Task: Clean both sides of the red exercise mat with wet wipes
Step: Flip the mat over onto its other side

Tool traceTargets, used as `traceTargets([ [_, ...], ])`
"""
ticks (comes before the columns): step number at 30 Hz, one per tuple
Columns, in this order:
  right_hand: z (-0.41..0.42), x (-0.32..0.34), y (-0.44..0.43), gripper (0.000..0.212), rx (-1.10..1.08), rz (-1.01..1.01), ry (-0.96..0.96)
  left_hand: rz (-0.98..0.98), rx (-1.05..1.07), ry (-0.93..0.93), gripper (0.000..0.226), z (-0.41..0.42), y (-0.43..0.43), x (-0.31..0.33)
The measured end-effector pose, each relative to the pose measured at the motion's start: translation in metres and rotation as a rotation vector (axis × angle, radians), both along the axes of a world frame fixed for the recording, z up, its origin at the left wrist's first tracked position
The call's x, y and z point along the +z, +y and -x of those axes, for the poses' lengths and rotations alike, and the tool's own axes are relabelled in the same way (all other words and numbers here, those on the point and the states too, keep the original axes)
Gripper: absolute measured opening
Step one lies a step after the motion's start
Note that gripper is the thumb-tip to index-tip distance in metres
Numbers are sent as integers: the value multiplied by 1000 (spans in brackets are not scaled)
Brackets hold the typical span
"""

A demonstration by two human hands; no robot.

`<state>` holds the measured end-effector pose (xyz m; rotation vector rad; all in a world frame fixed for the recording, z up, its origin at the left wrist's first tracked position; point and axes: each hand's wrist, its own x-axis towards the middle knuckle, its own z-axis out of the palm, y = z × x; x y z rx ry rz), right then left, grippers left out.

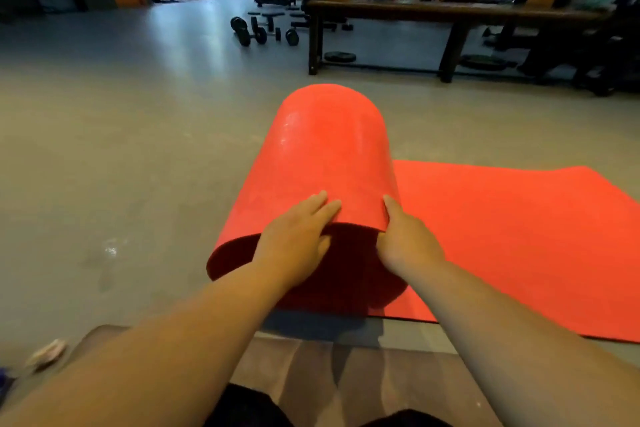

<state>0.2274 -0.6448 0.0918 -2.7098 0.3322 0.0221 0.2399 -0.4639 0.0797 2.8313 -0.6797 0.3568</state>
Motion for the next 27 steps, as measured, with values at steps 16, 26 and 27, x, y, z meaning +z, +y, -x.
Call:
traceTargets([
  [16,-13,54,22,65,227,463,-136,618,389,344,63,-2,11,-42],
  [26,5,1,-145,63,-266,468,220,350,192,567,103,-14,-48,-52],
  [27,7,-4,-153,64,-295,458,200,330,153,592,100,-12,-58,-57],
])
